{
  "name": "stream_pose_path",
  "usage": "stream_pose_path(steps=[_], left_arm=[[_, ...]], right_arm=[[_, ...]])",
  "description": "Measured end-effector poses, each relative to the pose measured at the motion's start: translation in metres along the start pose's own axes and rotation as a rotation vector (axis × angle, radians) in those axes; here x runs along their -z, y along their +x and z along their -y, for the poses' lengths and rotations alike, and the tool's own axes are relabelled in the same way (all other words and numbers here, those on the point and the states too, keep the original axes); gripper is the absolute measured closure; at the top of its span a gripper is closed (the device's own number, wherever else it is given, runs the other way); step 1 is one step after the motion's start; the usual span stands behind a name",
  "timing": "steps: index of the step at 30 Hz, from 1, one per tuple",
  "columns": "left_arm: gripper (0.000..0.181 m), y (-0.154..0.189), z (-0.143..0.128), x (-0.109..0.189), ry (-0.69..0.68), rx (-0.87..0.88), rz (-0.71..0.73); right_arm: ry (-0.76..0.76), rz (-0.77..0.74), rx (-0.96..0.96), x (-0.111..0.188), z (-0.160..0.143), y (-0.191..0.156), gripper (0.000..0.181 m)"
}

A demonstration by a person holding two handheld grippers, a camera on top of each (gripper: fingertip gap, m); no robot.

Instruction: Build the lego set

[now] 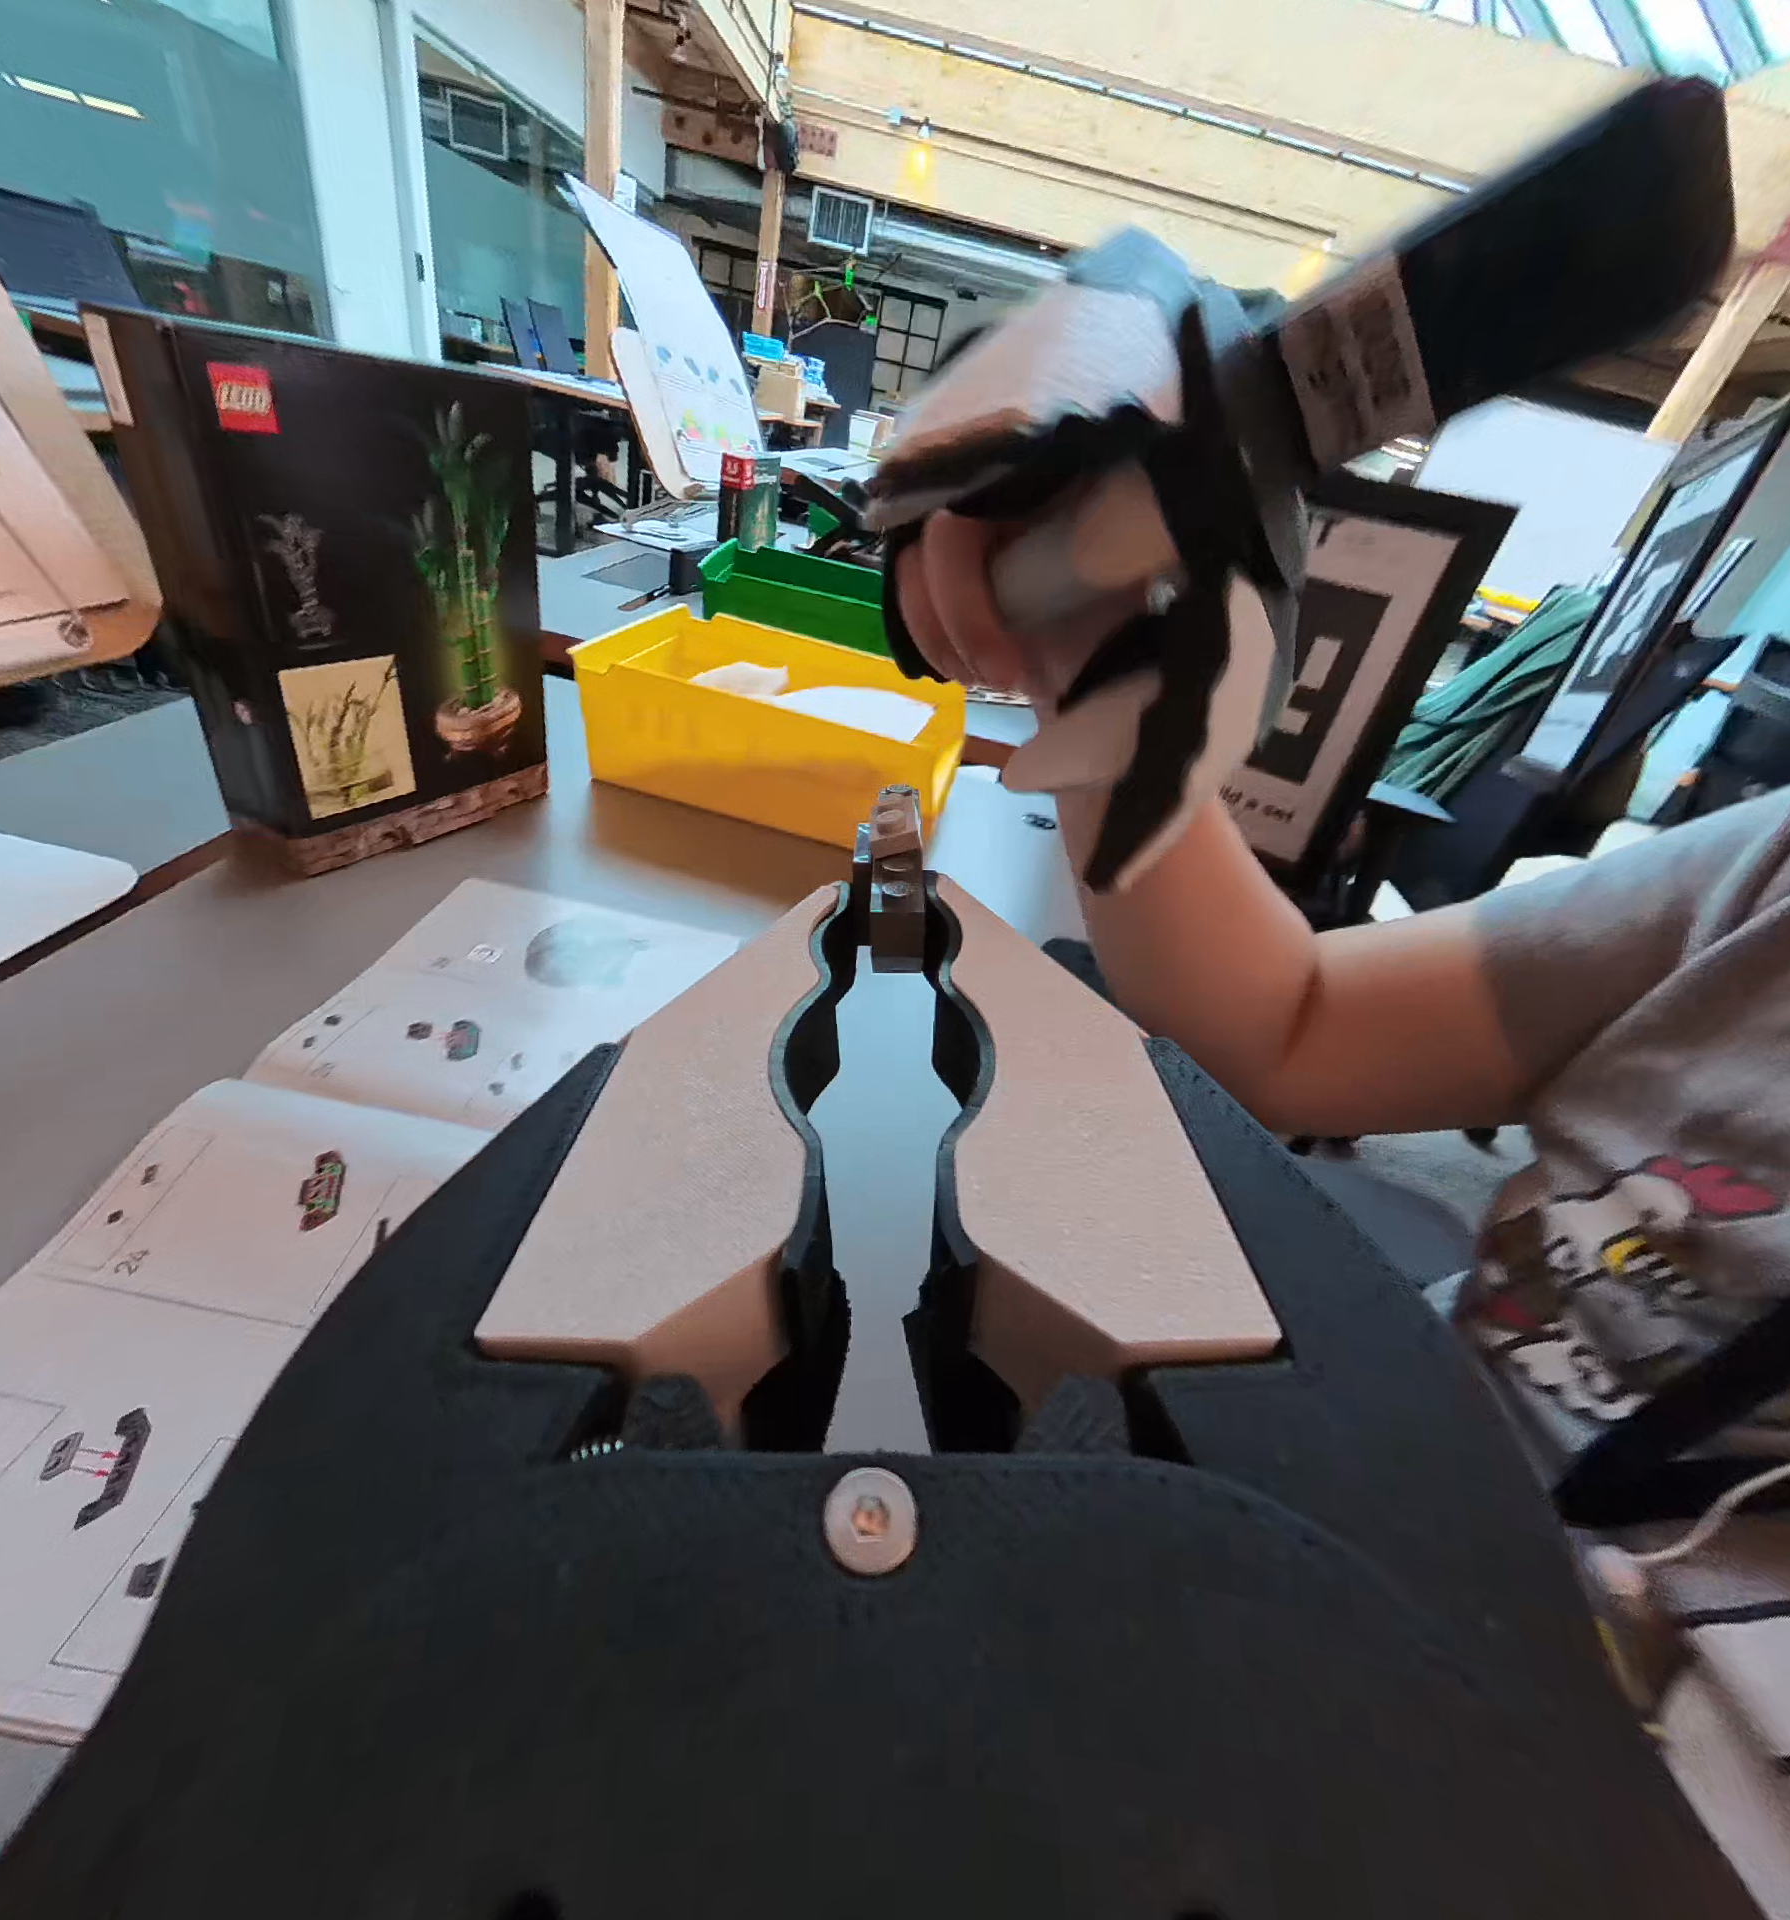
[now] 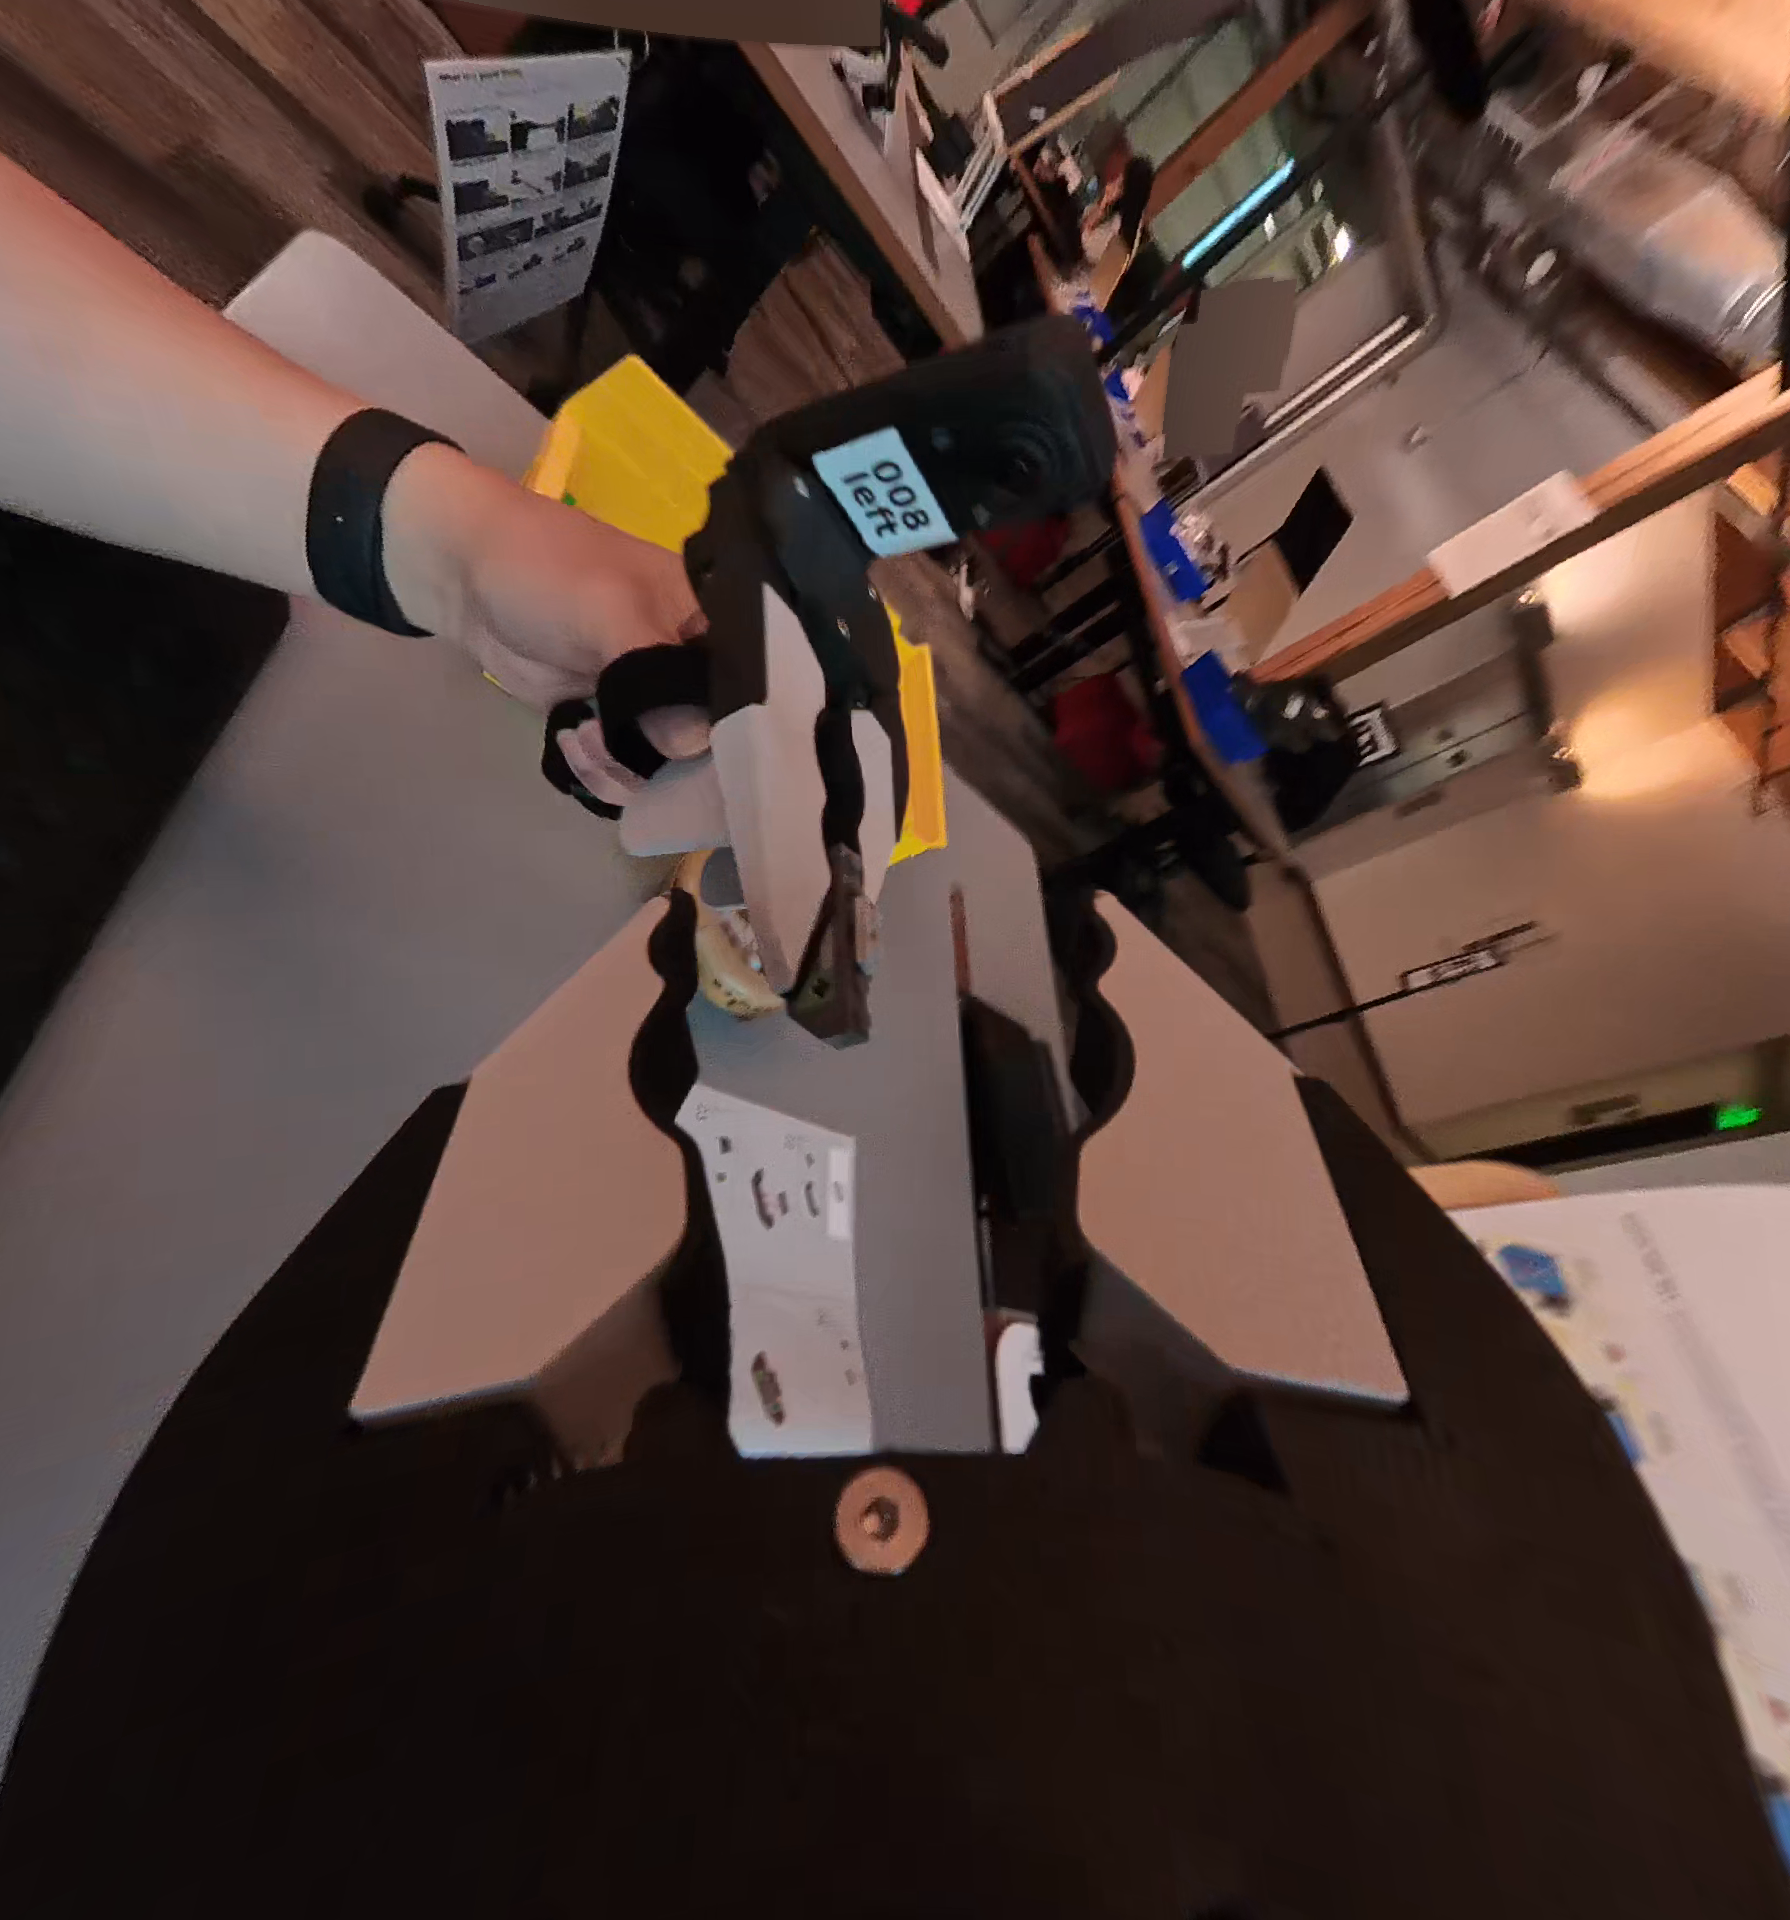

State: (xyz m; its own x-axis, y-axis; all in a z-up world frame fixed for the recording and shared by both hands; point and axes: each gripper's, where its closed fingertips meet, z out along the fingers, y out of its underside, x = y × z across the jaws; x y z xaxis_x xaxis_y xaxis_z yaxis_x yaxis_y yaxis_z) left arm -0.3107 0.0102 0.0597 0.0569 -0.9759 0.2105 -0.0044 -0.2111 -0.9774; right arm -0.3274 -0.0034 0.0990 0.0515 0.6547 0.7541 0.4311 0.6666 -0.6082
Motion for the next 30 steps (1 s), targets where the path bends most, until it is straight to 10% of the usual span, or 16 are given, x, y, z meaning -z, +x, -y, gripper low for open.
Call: stream_pose_path(steps=[14, 30], left_arm=[[0.172, 0.076, 0.096, 0.000, -0.008, 0.025, -0.109], [0.172, 0.154, 0.121, 0.000, -0.005, -0.029, -0.236]], right_arm=[[-0.160, 0.043, 0.275, 0.025, 0.064, 0.014, 0.091], [0.088, 0.043, 0.243, 0.064, 0.139, -0.003, 0.103]])
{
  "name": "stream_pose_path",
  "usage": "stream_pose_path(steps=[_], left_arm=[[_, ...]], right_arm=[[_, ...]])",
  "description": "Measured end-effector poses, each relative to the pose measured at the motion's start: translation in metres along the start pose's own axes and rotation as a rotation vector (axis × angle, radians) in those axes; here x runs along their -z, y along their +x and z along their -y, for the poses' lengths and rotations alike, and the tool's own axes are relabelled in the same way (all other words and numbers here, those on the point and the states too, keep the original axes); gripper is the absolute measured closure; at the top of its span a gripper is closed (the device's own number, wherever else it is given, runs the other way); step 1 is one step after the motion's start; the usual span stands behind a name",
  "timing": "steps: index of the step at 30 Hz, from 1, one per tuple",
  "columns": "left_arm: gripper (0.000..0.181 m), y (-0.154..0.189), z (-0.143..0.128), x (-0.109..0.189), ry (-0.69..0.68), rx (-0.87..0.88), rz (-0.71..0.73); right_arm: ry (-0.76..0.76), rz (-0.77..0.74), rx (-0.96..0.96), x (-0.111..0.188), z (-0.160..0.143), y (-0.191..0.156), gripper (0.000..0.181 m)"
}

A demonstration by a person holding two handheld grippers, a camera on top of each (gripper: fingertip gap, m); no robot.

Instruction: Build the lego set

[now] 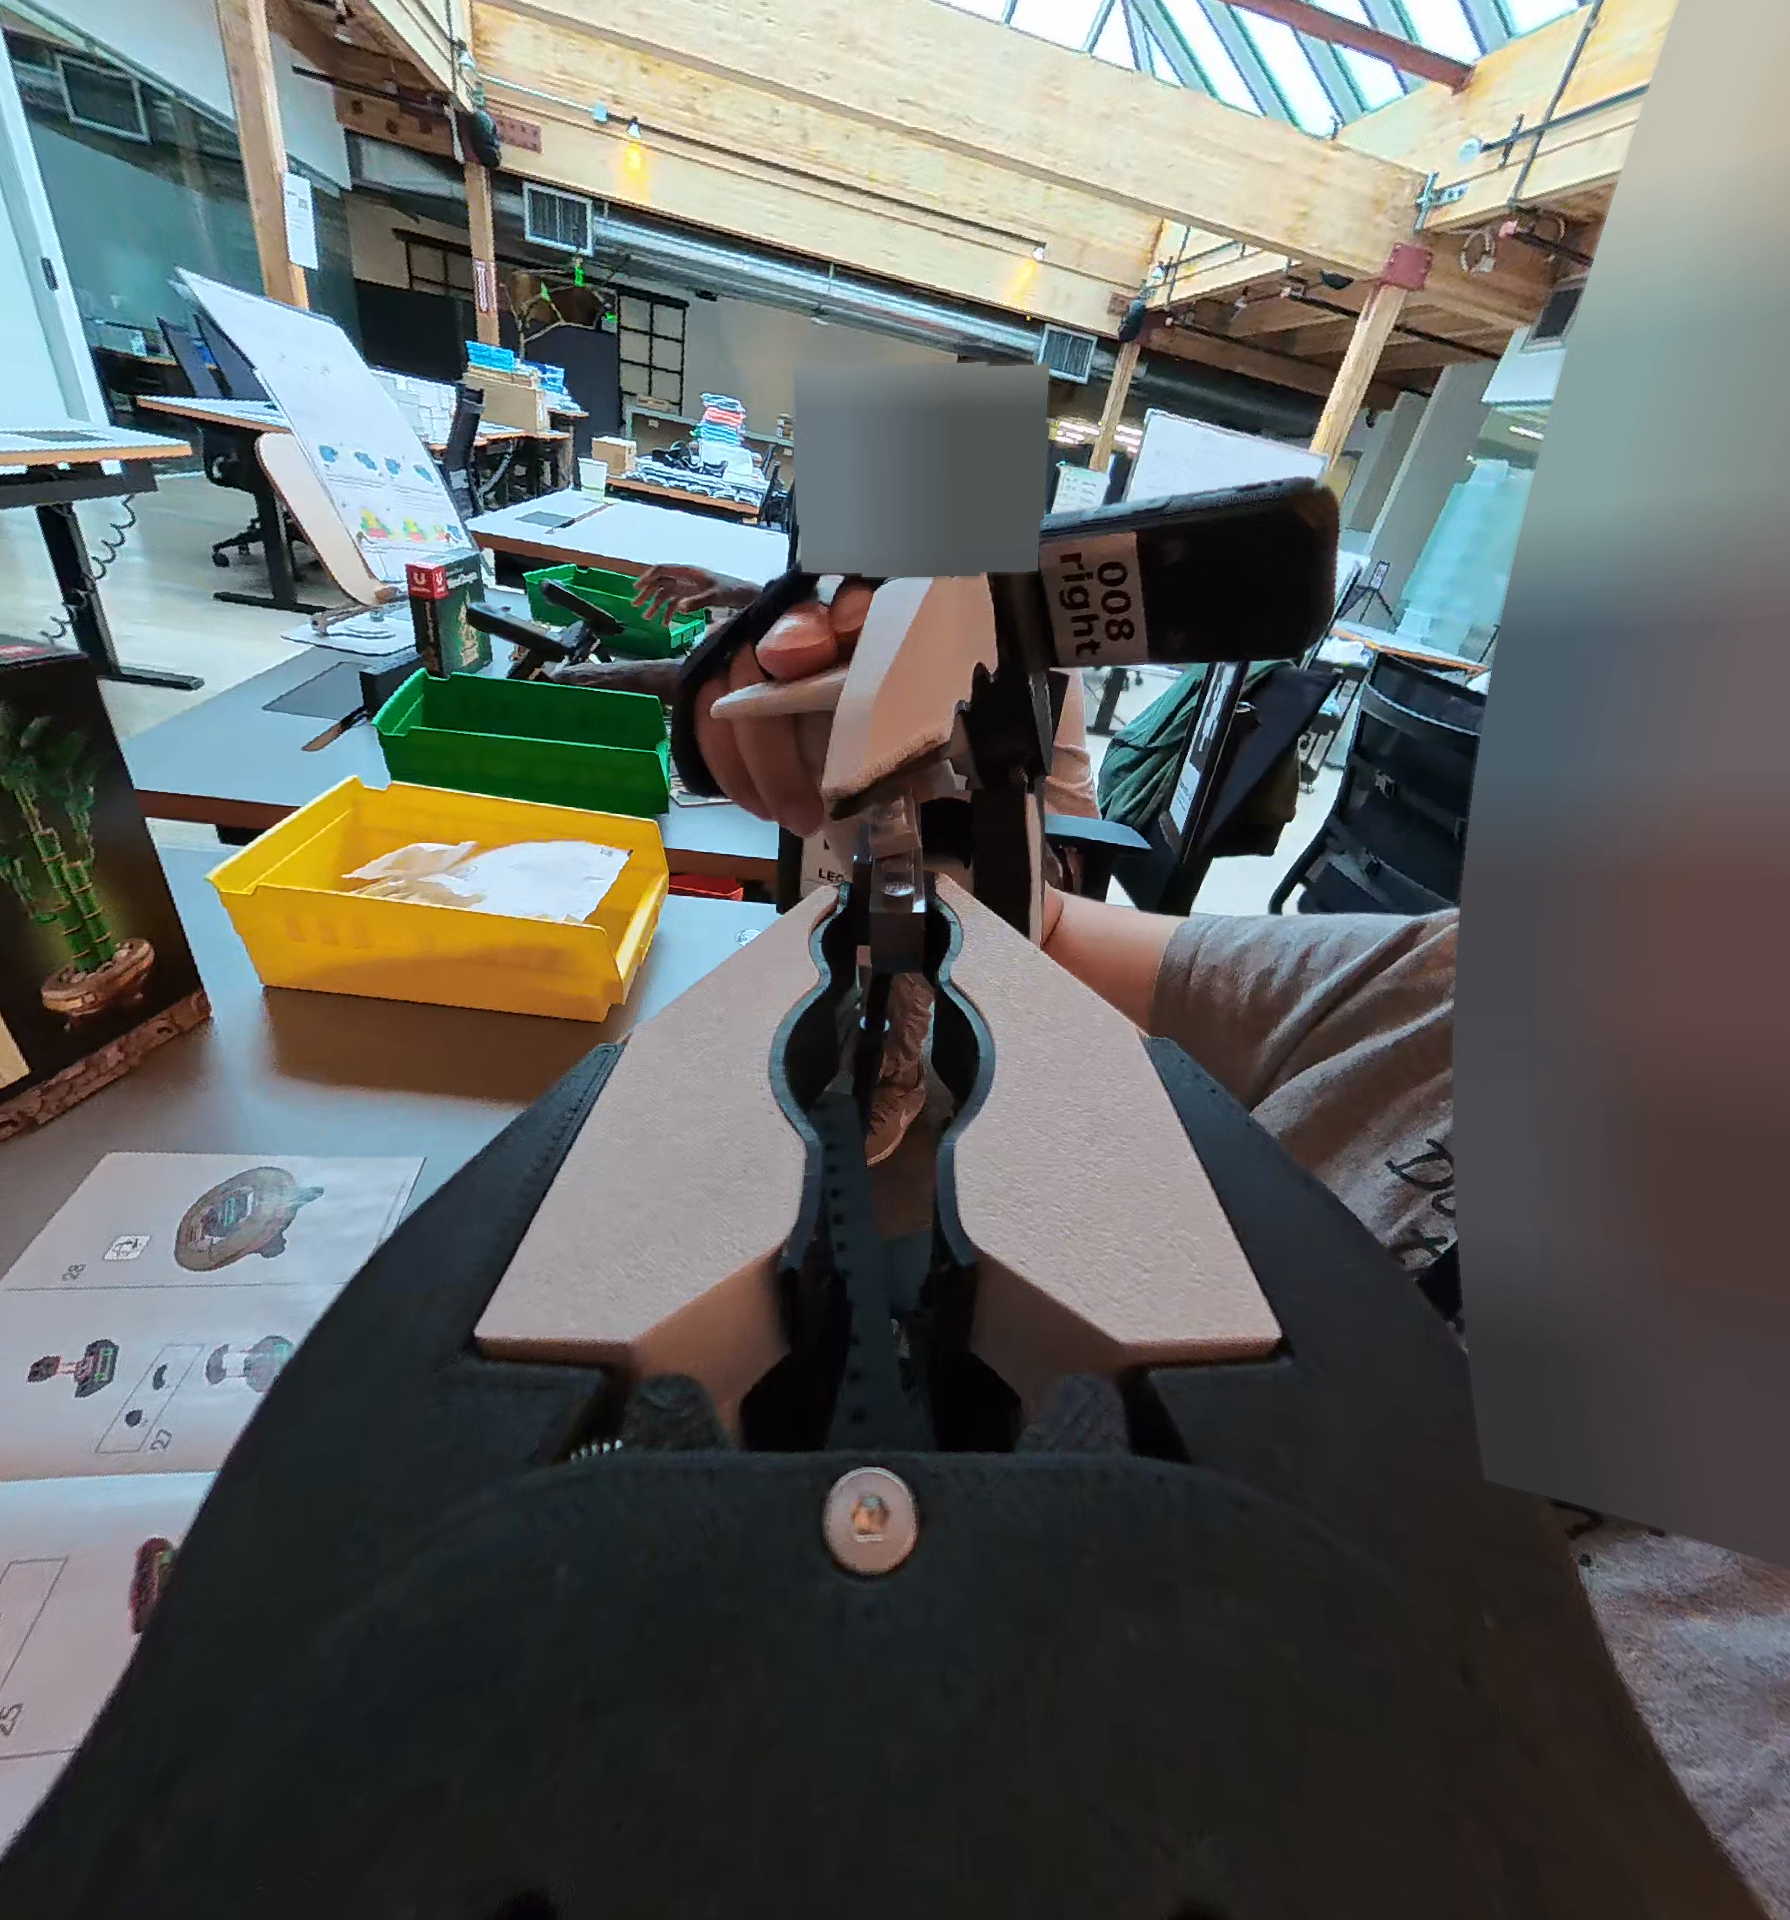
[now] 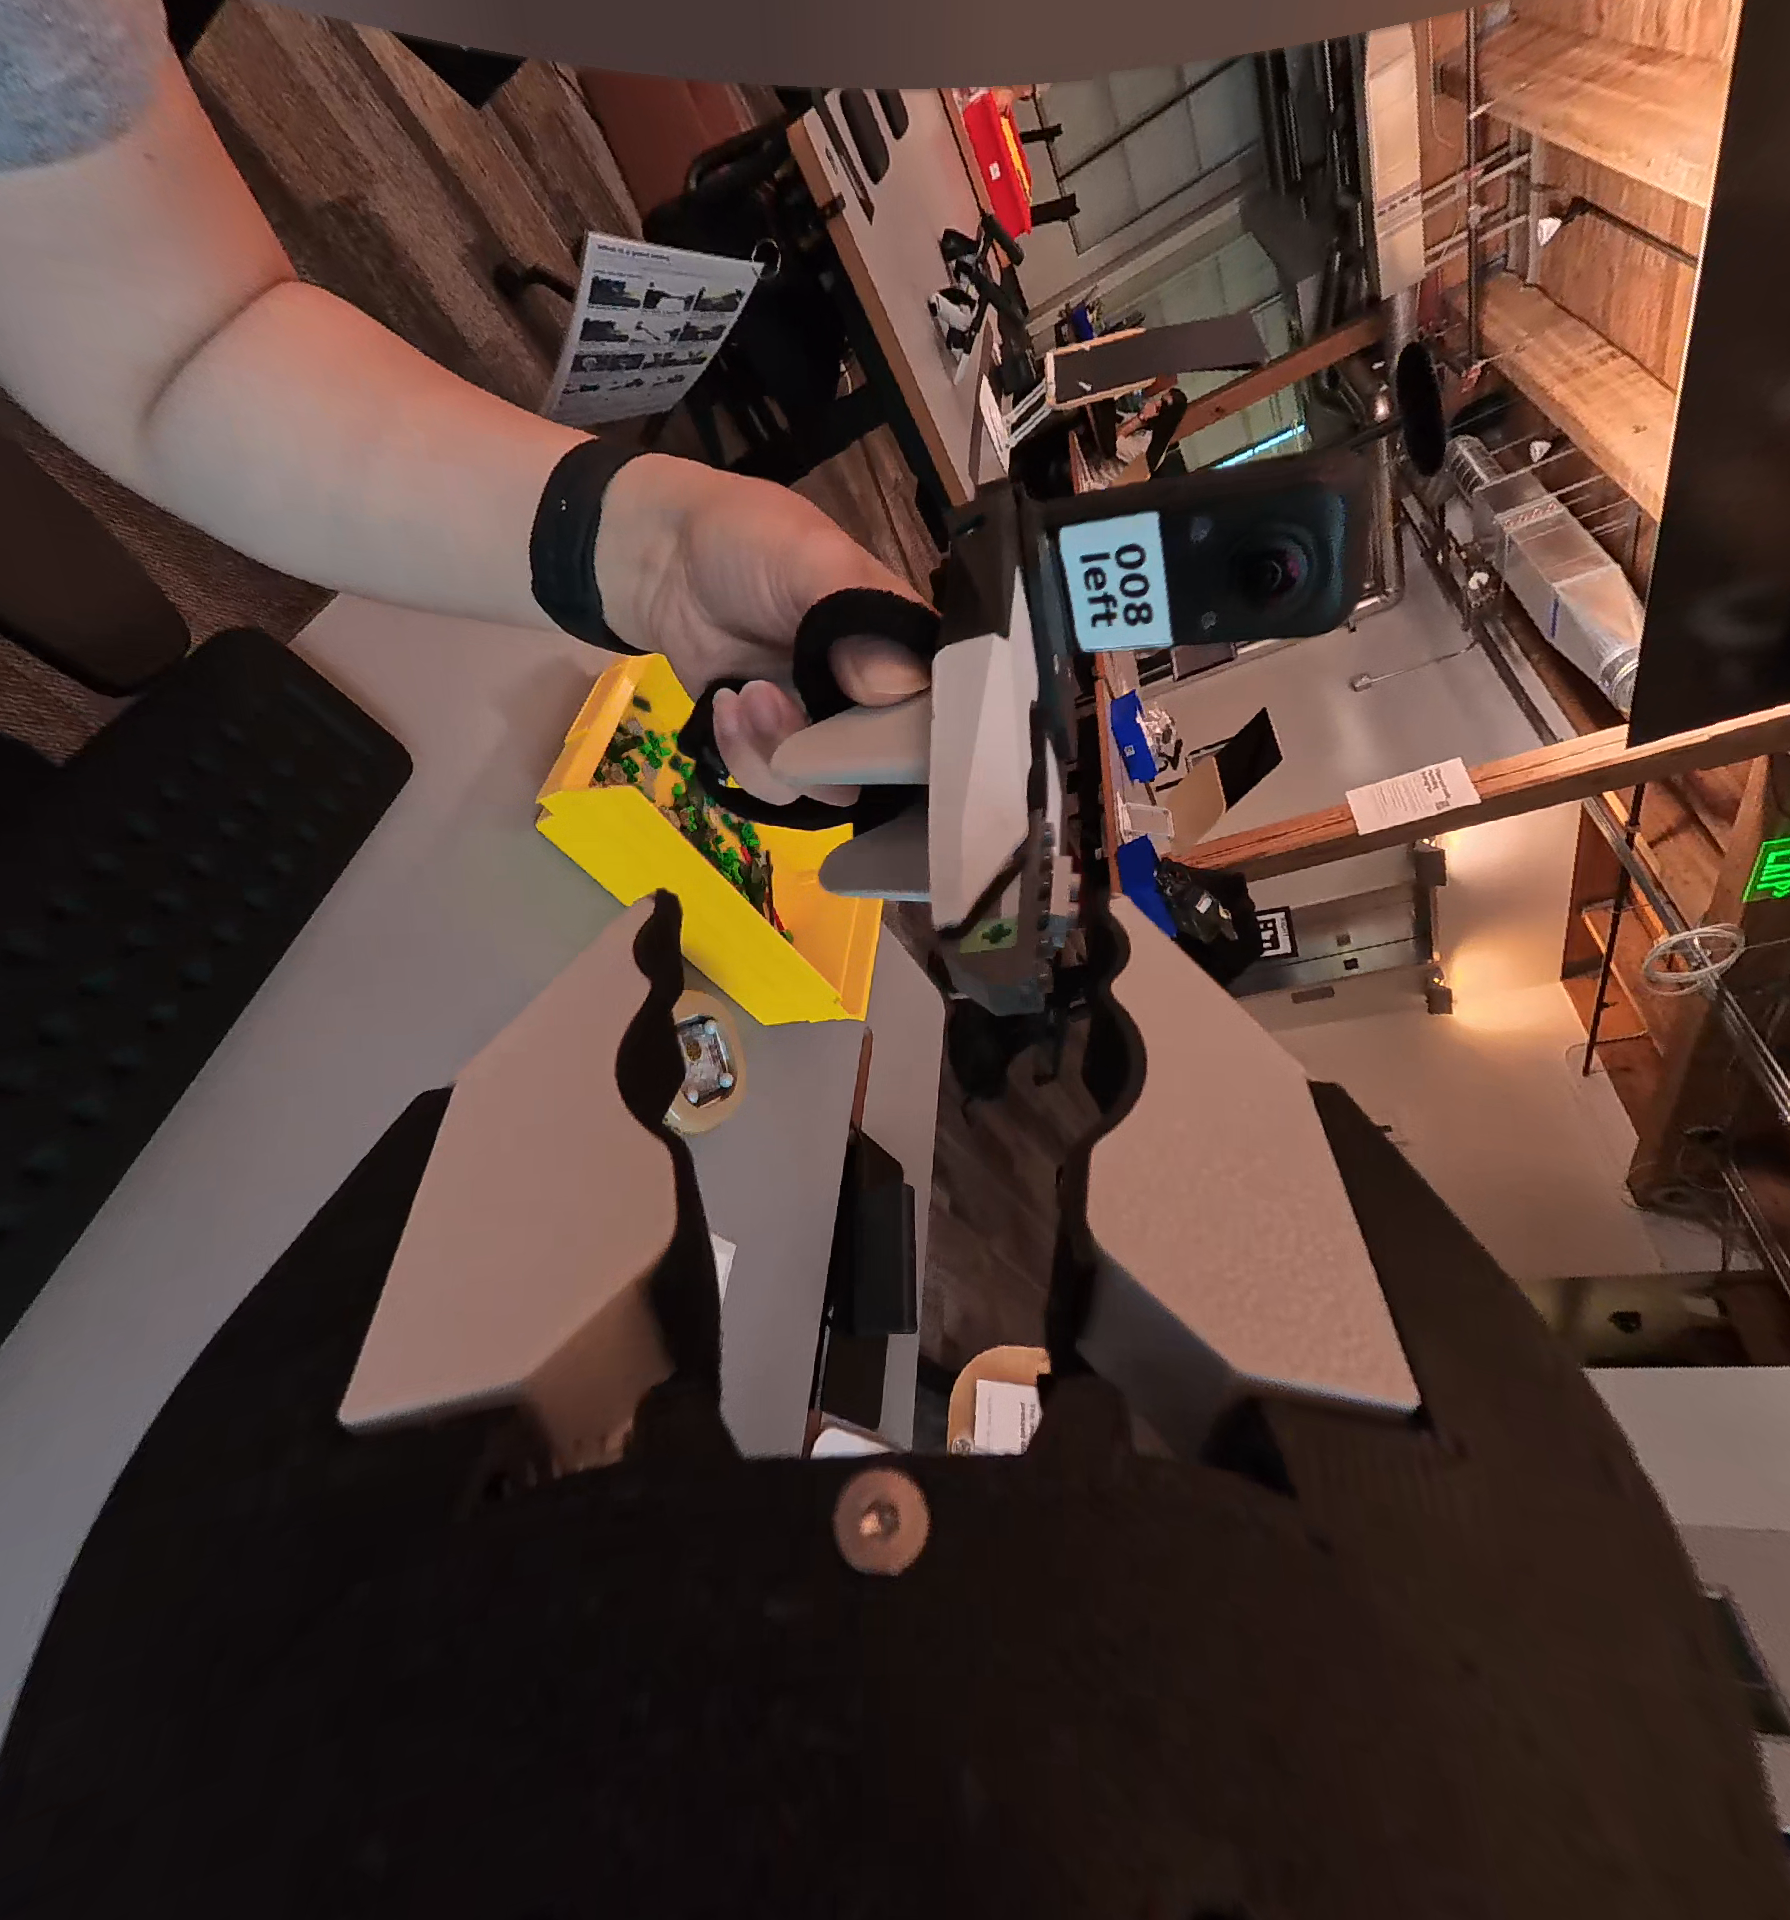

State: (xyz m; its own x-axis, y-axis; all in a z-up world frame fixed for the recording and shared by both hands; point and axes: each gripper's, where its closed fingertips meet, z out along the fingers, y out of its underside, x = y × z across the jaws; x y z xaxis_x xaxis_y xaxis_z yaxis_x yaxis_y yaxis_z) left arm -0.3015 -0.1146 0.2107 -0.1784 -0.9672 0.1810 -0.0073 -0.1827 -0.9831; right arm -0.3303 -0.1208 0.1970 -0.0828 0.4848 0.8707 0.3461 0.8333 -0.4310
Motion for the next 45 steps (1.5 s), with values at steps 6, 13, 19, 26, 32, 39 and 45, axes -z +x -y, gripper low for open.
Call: stream_pose_path(steps=[6, 13, 19, 26, 32, 39, 45], left_arm=[[0.172, 0.007, 0.000, -0.005, -0.010, -0.016, -0.002], [0.172, 0.004, -0.001, -0.007, -0.016, -0.006, 0.011], [0.173, -0.003, -0.005, -0.007, -0.023, 0.048, 0.016], [0.172, -0.006, -0.009, -0.006, -0.034, 0.079, 0.006], [0.172, -0.011, -0.015, -0.006, -0.041, 0.106, 0.014], [0.172, -0.017, -0.025, -0.008, -0.061, 0.132, 0.019], [0.172, -0.021, -0.035, -0.012, -0.086, 0.125, 0.019]], right_arm=[[0.010, -0.010, 0.008, 0.004, 0.004, -0.002, 0.106], [-0.050, -0.052, 0.076, 0.003, -0.004, -0.003, 0.105], [-0.105, -0.077, 0.131, 0.000, -0.016, -0.003, 0.108], [-0.105, -0.125, 0.154, -0.002, -0.018, 0.002, 0.121], [-0.092, -0.161, 0.132, -0.004, -0.024, 0.004, 0.133], [-0.091, -0.185, 0.119, -0.004, -0.032, 0.001, 0.144], [-0.089, -0.178, 0.093, -0.001, -0.037, -0.001, 0.157]])
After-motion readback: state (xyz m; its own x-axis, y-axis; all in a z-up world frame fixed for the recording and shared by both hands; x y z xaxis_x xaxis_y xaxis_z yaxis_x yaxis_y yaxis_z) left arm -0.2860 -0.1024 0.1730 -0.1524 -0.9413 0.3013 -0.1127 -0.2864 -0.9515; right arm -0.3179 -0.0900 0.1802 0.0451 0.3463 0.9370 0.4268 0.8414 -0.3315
